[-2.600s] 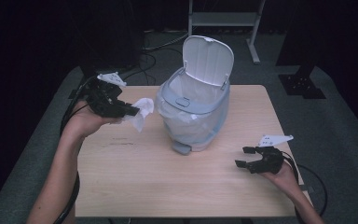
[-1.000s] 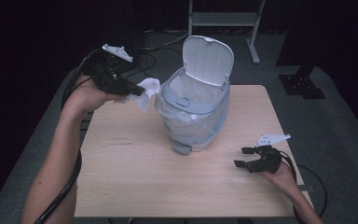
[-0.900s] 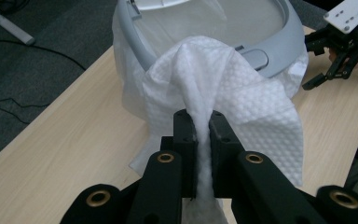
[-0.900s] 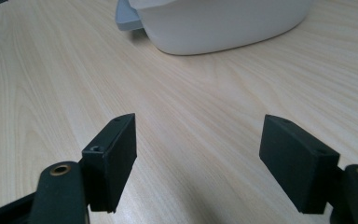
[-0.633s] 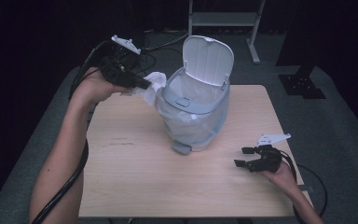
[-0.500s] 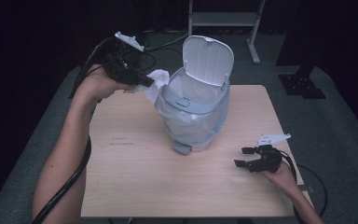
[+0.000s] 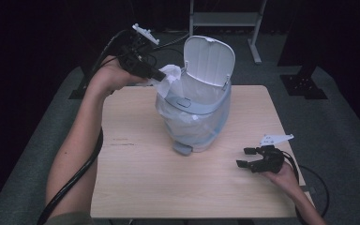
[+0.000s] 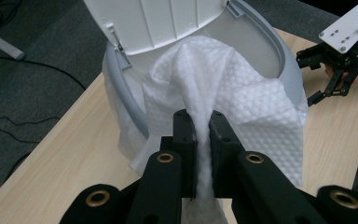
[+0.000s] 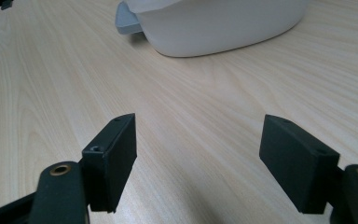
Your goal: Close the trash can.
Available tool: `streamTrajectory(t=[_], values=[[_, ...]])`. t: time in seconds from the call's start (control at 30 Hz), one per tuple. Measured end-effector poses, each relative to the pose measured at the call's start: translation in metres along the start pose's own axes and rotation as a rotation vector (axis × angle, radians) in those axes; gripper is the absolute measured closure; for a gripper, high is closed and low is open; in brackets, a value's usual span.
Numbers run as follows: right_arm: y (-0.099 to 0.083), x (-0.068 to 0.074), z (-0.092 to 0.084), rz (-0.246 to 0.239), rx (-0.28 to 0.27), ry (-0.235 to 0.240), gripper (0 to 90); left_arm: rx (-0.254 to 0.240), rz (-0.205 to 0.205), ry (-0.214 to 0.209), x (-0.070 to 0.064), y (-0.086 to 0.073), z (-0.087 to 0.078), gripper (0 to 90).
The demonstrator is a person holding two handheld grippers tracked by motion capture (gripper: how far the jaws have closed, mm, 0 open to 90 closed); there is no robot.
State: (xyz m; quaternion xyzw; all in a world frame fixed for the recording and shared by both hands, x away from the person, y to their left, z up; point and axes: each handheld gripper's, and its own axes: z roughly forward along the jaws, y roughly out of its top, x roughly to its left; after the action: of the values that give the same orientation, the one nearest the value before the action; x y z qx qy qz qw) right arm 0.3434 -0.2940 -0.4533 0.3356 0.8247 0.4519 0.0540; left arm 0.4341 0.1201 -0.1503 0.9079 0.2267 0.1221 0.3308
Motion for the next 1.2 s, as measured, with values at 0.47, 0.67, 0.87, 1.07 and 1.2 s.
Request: streamTrajectory(t=[0.47,0.67,0.87,1.07,1.2], values=[[0.0,-0.002,0.001,0.006,-0.006,-0.001,26.2,0.014,0.035,-0.016,0.001,0.021,0.017,83.7],[0.0,-0.004,0.002,0.013,-0.004,0.002,26.3,0.023,0.044,-0.019,0.001,0.029,0.027,83.7],[0.0,-0.004,0.002,0.013,-0.003,0.003,26.3,0.032,0.057,-0.032,0.001,0.035,0.036,83.5],[0.0,-0.006,0.0,0.016,-0.012,0.001,26.3,0.028,0.065,-0.044,0.002,0.04,0.046,83.3],[0.001,-0.005,-0.001,0.017,-0.017,0.002,26.3,0.031,0.066,-0.05,0.003,0.042,0.053,83.2]])
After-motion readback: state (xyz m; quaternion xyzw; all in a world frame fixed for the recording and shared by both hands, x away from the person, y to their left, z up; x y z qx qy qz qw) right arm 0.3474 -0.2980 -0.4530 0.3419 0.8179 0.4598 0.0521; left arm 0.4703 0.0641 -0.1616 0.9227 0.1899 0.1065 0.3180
